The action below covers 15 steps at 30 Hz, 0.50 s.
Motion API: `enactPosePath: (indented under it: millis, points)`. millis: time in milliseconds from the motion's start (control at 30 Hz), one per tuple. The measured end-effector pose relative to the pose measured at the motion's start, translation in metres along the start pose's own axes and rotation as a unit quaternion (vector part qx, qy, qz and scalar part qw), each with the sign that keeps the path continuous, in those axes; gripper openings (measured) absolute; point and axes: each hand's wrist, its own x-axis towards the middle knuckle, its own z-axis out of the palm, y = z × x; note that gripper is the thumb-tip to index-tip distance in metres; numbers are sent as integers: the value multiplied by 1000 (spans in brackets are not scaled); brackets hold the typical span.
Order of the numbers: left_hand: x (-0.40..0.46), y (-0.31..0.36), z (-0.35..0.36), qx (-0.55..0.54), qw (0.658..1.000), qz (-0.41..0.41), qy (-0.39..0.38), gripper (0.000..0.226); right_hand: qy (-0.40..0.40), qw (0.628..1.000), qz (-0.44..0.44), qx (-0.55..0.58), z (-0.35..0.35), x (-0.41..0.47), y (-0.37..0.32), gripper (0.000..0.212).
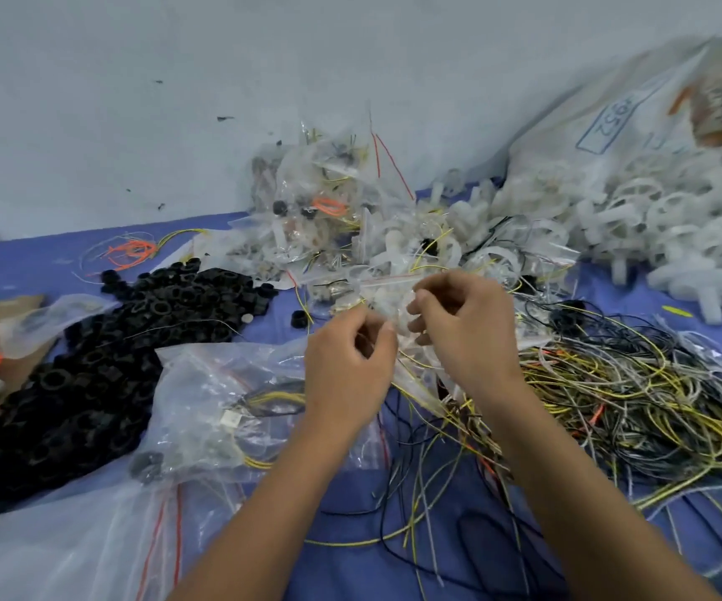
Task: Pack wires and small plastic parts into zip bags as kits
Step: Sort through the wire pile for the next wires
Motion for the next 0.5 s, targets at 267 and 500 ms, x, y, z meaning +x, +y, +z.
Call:
enactPosePath:
  millis: [267, 500]
  points:
    - [49, 34, 81, 157, 976, 135, -74, 34, 47, 971, -42, -230, -57, 105, 21, 17]
    - [46, 12, 125, 233, 939, 92, -234, 56, 27, 873, 15, -486, -94, 184, 86, 33]
